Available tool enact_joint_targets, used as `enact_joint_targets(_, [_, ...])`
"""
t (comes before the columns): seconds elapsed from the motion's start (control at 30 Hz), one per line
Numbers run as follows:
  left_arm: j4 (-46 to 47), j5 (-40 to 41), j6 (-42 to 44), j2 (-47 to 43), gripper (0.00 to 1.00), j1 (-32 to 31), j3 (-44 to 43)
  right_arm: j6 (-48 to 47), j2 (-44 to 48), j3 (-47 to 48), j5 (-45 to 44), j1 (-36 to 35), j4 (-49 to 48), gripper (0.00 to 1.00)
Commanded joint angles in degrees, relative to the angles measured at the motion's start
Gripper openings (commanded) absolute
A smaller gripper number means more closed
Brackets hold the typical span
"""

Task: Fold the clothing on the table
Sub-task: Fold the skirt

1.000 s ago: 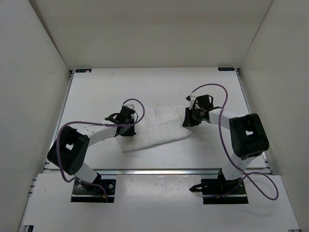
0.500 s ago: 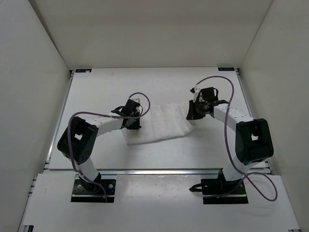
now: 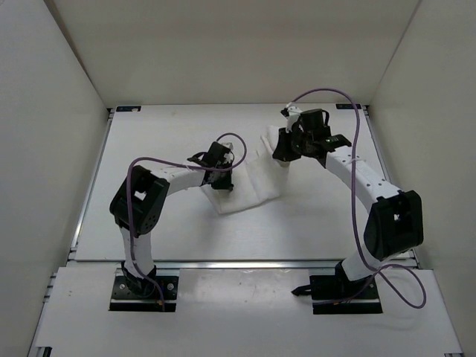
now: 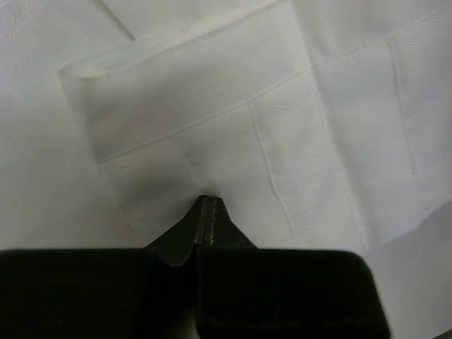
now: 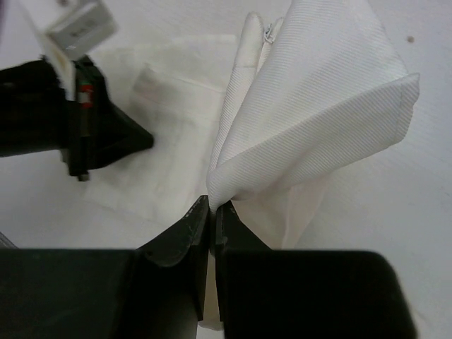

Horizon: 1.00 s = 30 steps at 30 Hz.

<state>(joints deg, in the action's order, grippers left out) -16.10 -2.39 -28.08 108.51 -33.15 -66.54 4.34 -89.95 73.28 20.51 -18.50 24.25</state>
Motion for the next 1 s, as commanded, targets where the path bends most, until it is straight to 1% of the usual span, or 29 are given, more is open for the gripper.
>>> enact_joint_targets(0.0, [-3.5, -3.9, -0.9, 4.9, 0.00, -1.1, -2.1, 1.5, -1.2, 3.9, 0.8, -2.9, -0.1, 0.00])
enact_joint_targets(0.17, [-2.6, -7.0, -2.9, 7.9, 0.00, -1.0, -4.5, 3.6, -4.1, 7.7, 1.0, -6.5, -0.3, 0.00])
enact_joint_targets(0.37, [3.3, -12.9, -7.2, 9.9, 0.00, 0.2, -4.0, 5.8, -7.7, 11.1, 2.2, -8.8, -0.3, 0.00])
enact_joint_targets(0.5, [5.7, -15.7, -9.0, 12.2, 0.00, 0.8, -5.3, 8.0, -8.5, 10.3, 3.5, -9.7, -2.4, 0.00])
enact_joint_targets(0.6, [8.4, -17.9, -11.1, 14.0, 0.00, 1.5, -5.1, 8.3, -9.5, 10.6, 4.3, -10.7, -1.8, 0.00])
enact_joint_targets(0.67, [12.5, -20.0, -12.4, 15.1, 0.00, 2.1, -4.5, 8.9, -9.4, 10.0, 4.9, -11.2, -2.1, 0.00])
enact_joint_targets(0.9, [19.7, -25.2, -18.1, 17.3, 0.00, 3.4, -2.3, 10.0, -8.9, 4.0, 6.2, -13.9, -4.7, 0.00])
enact_joint_targets(0.97, [23.3, -26.1, -20.7, 17.2, 0.00, 3.9, -0.6, 9.6, -9.7, 2.9, 5.3, -14.5, -5.4, 0.00])
